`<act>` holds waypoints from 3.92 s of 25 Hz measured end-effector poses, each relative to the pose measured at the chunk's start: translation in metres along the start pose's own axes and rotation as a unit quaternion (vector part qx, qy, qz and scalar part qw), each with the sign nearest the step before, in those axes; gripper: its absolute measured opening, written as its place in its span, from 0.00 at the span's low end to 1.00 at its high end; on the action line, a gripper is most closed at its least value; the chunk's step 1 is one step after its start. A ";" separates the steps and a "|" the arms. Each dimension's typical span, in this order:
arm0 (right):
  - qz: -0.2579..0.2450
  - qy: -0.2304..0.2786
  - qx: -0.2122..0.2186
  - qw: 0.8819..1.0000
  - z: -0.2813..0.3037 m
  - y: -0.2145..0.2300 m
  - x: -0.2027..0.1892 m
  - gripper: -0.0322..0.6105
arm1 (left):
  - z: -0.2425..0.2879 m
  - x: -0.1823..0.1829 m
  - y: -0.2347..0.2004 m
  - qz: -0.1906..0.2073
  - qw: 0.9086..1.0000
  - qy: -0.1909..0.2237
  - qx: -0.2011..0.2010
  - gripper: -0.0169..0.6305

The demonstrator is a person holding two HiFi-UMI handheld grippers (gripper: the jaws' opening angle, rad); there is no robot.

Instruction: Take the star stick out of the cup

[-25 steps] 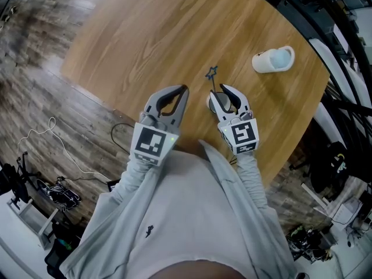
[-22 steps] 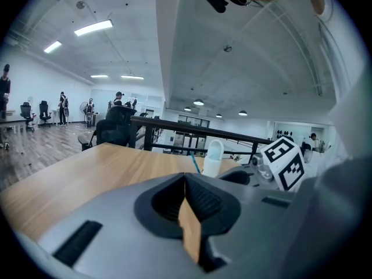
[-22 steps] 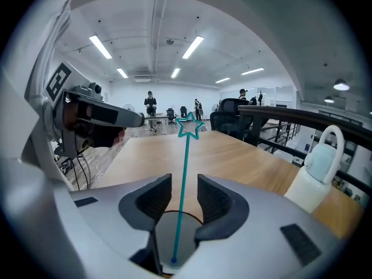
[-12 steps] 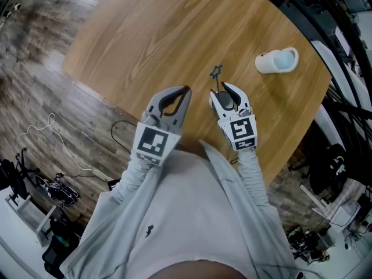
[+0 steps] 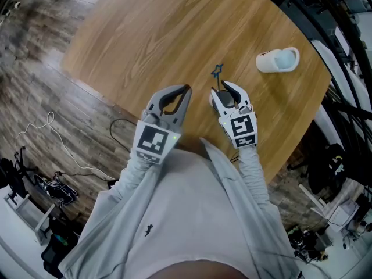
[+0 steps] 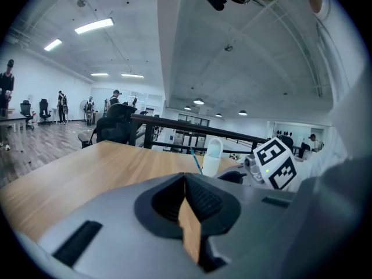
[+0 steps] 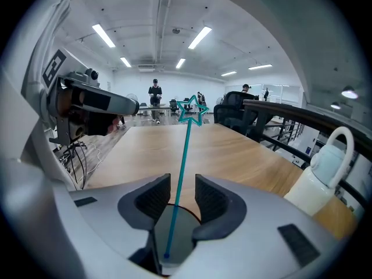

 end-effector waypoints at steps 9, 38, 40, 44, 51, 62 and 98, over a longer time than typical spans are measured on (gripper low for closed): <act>-0.001 0.002 -0.010 1.000 -0.001 0.002 0.001 0.20 | 0.002 -0.002 -0.003 0.000 1.000 -0.002 0.002 0.06; 0.033 0.016 -0.013 0.999 -0.009 0.003 0.011 0.08 | 0.003 0.007 -0.010 0.014 1.000 0.003 -0.022 0.06; 0.035 0.017 -0.014 0.999 -0.010 0.002 0.013 0.08 | 0.002 0.008 -0.011 0.015 1.000 0.004 -0.024 0.06; 0.039 0.021 -0.019 0.999 -0.014 0.001 0.015 0.08 | 0.001 0.010 -0.012 0.020 0.999 0.007 -0.027 0.06; 0.048 0.033 -0.032 0.998 -0.026 0.001 0.019 0.08 | -0.001 0.016 -0.011 0.029 0.999 0.014 -0.030 0.06; 0.069 0.083 -0.074 0.991 -0.070 0.002 0.034 0.08 | -0.011 0.029 -0.001 0.056 0.997 0.029 -0.043 0.06; 0.254 0.220 -0.300 0.893 -0.261 0.000 -0.046 0.08 | 0.005 0.062 0.076 0.118 0.979 0.028 -0.163 0.06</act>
Point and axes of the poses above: the fingertips, and each gripper's own axes: z forward along the fingers, y to its right, x out of its top, the point moved 3 cm from there along -z, backward along the fingers, and after that the axes turned 14 degrees about -y, right-handed, at the moved point
